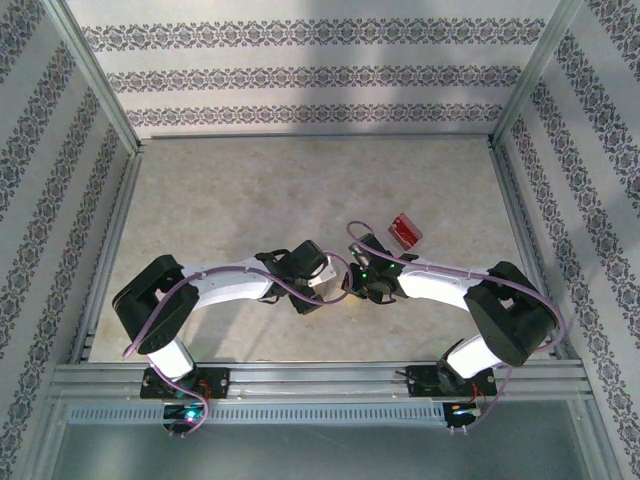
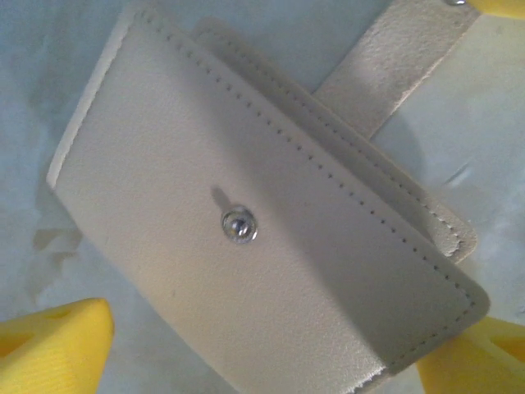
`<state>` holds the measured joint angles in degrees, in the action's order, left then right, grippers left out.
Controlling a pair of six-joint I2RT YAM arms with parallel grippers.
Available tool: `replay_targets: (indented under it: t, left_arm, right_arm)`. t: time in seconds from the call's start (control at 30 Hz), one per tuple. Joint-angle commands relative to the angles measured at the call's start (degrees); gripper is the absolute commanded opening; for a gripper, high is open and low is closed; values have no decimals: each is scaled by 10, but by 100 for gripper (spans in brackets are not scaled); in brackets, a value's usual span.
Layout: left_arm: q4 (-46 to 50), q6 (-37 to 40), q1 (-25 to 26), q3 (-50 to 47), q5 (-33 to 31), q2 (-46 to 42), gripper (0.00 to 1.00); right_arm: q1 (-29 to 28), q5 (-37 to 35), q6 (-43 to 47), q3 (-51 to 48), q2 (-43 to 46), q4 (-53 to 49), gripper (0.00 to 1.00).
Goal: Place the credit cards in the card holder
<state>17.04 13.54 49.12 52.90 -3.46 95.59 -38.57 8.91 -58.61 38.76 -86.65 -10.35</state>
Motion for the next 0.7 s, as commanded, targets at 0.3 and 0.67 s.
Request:
replay_targets:
  t: [0.3,0.67]
  left_arm:
    - [-40,-27,-54,2,-63,-60,81]
    - [-9,-100,-155,41,-44,-19,80]
  right_arm:
    - [7,6,4,-26,-17,-8,0]
    - [2,13,12,-12,-23,-20,0]
